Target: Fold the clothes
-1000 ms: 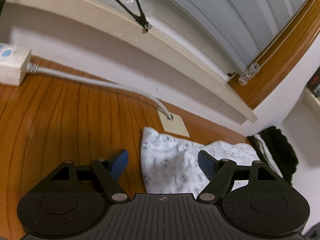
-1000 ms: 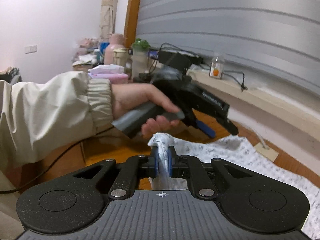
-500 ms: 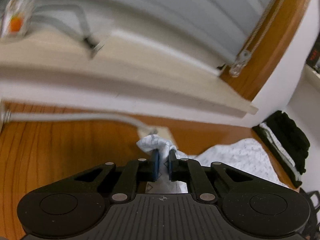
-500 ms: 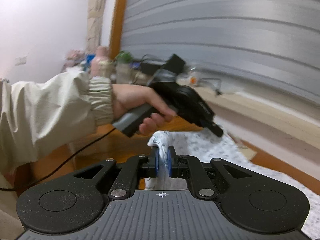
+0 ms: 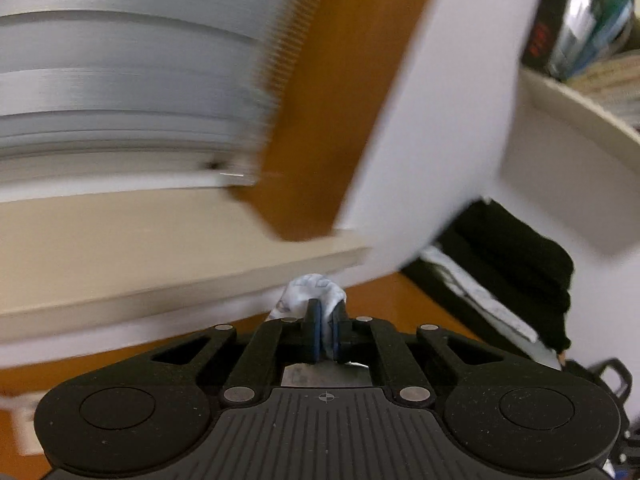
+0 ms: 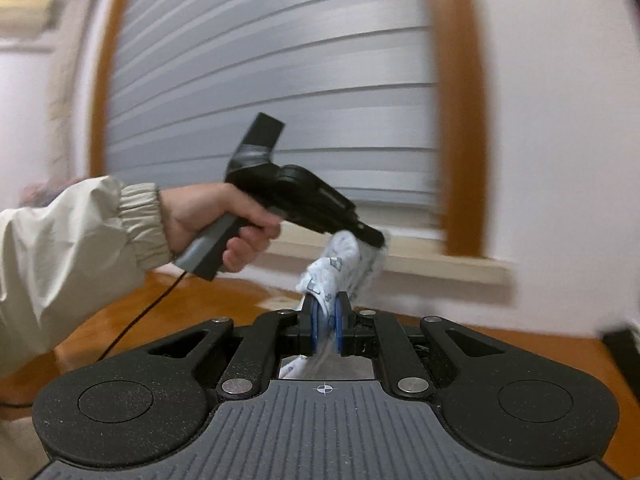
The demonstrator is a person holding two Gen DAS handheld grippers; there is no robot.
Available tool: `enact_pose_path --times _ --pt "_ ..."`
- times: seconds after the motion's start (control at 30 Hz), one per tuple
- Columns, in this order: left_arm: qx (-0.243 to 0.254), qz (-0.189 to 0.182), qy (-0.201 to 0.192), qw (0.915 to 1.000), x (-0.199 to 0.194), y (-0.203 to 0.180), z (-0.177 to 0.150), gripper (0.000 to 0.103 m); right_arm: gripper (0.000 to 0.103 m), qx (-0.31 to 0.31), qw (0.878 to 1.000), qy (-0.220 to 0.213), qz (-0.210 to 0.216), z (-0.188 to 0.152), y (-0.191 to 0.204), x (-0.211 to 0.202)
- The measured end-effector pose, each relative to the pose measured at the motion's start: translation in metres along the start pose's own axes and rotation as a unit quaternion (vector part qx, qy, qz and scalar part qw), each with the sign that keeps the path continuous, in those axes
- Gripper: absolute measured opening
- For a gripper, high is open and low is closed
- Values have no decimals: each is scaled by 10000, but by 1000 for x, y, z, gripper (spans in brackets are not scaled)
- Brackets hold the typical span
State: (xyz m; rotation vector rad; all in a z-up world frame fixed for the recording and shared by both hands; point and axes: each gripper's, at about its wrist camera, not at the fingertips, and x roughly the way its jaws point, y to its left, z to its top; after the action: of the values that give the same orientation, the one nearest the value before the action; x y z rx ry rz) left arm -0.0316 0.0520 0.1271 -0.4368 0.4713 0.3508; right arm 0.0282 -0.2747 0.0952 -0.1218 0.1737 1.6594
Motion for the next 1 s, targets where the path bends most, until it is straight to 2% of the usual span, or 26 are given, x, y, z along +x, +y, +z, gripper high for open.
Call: enact_pose_path --times 0.1,0.17,0.2,0.23,0.27,0.3,0.37,0.5,0.63,0.73,0.83,1.0 --pt "38 -102 290 9995 55 -31 5 7 9 337 9984 50 -452 -21 -32 -19" --pt "48 -44 485 9988 84 -48 1 15 10 471 9959 197 -741 -38 -47 -23" --pt "80 -37 507 9987 87 -49 -2 25 11 477 9943 325 -895 -46 -54 -22" --pt "112 -30 528 9985 90 -50 -5 40 16 490 9924 452 -1037 -55 -61 -20" --pt "143 -23 549 9984 93 -51 -8 46 22 524 9902 566 -1167 -63 -68 -18" --pt "175 -16 571 9982 96 -52 -11 52 23 565 9880 642 -1287 -71 -75 -16" --pt "231 1 612 9979 101 -53 -17 52 30 593 9859 677 -1409 -76 -80 -12" --pt "273 159 632 9975 82 -29 -31 62 30 496 9872 456 -1448 -75 -78 -9" --pt "324 341 710 9964 64 -5 -46 64 31 337 9935 506 -964 -71 -66 5" --pt "406 451 763 9952 51 9 -58 70 40 312 9953 753 -530 -73 -54 26" --pt "489 501 803 9943 45 17 -71 70 39 231 9913 1082 -714 -81 -56 42" --pt "450 393 671 9960 34 21 -82 70 37 28 9861 1380 -921 -83 -83 44"
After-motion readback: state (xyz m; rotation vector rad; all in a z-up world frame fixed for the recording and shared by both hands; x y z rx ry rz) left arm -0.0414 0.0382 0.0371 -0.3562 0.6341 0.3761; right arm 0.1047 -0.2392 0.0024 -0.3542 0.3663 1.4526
